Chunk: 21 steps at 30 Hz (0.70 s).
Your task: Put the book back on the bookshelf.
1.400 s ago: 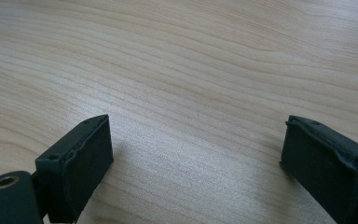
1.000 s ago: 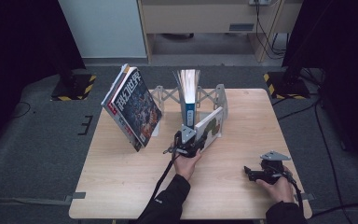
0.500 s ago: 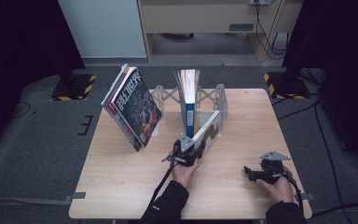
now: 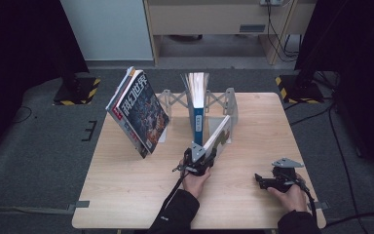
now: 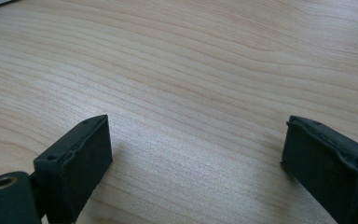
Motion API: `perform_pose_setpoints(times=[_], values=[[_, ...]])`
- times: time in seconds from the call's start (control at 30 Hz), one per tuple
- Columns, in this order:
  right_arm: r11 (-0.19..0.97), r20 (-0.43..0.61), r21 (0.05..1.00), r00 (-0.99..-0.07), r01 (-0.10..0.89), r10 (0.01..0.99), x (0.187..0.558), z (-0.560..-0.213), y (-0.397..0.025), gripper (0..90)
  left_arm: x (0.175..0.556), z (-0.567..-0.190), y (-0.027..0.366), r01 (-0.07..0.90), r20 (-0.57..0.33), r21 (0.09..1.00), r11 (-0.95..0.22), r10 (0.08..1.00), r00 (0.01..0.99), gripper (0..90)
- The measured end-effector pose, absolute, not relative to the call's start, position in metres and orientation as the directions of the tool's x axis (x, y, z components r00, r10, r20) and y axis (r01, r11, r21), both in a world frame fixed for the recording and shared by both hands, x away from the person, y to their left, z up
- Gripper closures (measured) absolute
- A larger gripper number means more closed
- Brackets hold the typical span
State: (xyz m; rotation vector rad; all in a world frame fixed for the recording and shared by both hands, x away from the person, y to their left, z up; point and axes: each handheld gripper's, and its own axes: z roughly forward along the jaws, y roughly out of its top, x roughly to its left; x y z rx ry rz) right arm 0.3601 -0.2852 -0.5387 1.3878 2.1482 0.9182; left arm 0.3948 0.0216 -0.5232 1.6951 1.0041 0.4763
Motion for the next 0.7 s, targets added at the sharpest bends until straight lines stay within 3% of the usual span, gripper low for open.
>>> perform_pose_setpoints(times=[0.1, 0.23, 0.4, 0.53, 0.7], values=[[0.286, 0.003, 0.72, -0.415, 0.632, 0.91, 0.36, -0.539, -0.285, 8.3, 0.395, -0.525, 0.021, 0.379, -0.161, 0.921, -0.092, 0.796, 0.584, 70.9], [0.286, 0.003, 0.72, -0.415, 0.632, 0.91, 0.36, -0.539, -0.285, 8.3, 0.389, -0.526, 0.023, 0.349, -0.138, 0.931, -0.11, 0.779, 0.612, 60.8], [0.286, 0.003, 0.72, -0.415, 0.632, 0.91, 0.36, -0.539, -0.285, 8.3, 0.379, -0.522, 0.033, 0.337, -0.148, 0.937, -0.093, 0.768, 0.623, 60.5], [0.287, 0.003, 0.72, -0.415, 0.632, 0.91, 0.36, -0.539, -0.285, 8.3, 0.372, -0.519, 0.038, 0.339, -0.149, 0.935, -0.102, 0.756, 0.638, 66.6], [0.287, 0.003, 0.72, -0.416, 0.632, 0.91, 0.36, -0.539, -0.285, 8.3, 0.371, -0.517, 0.036, 0.351, -0.152, 0.93, -0.106, 0.76, 0.632, 67.6]])
